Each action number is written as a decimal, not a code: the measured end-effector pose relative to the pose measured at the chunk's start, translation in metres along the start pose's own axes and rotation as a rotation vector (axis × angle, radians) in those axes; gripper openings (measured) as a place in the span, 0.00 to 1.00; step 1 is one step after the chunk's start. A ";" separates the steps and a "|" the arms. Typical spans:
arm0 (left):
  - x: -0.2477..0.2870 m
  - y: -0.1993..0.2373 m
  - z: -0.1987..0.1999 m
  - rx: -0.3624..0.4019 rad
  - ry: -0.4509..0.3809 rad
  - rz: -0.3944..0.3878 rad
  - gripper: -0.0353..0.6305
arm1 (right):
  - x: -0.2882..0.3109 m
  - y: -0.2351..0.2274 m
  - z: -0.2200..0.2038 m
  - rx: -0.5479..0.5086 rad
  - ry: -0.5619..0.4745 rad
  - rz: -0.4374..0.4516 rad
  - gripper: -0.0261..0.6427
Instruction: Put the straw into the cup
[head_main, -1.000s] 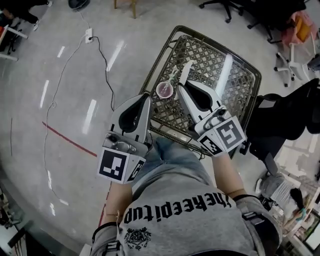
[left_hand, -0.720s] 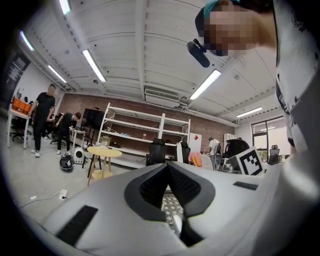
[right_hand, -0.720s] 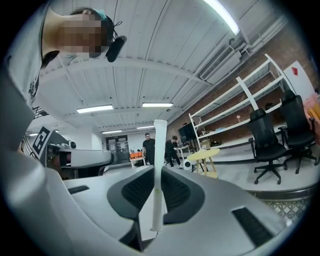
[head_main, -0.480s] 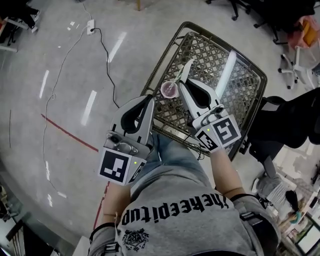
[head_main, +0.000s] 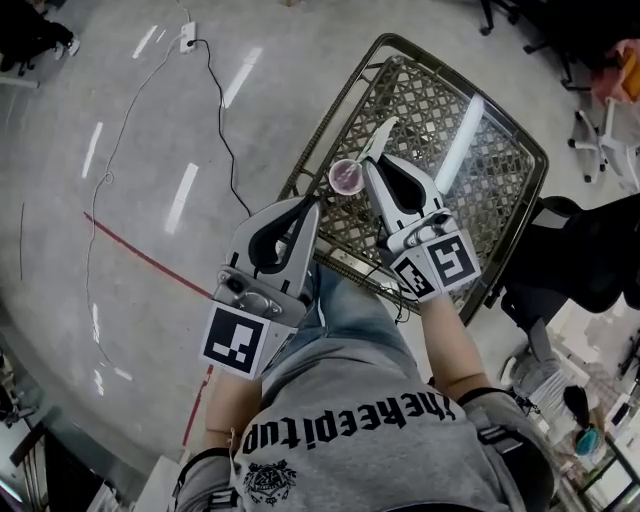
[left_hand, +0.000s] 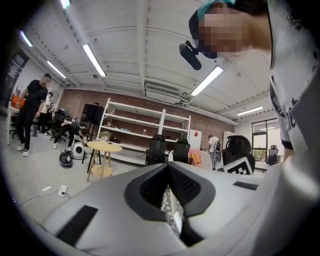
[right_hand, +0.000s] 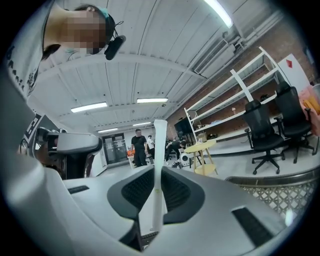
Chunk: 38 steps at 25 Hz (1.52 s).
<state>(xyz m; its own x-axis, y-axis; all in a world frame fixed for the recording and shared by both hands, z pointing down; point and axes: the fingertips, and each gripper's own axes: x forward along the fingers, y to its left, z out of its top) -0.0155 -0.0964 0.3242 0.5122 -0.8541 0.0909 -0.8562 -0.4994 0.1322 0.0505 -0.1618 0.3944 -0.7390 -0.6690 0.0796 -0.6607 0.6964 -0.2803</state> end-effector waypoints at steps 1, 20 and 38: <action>0.000 0.000 -0.001 -0.002 0.003 0.003 0.09 | 0.001 -0.001 -0.003 0.003 0.001 -0.001 0.14; 0.009 0.005 -0.032 -0.018 0.077 0.014 0.09 | 0.018 -0.018 -0.064 0.026 0.053 0.021 0.14; 0.013 0.012 -0.048 -0.060 0.086 0.032 0.09 | 0.028 -0.023 -0.115 -0.015 0.121 0.026 0.14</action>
<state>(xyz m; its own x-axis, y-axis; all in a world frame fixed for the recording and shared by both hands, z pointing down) -0.0164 -0.1066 0.3745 0.4904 -0.8528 0.1797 -0.8681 -0.4599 0.1868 0.0300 -0.1666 0.5132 -0.7657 -0.6151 0.1880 -0.6424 0.7175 -0.2692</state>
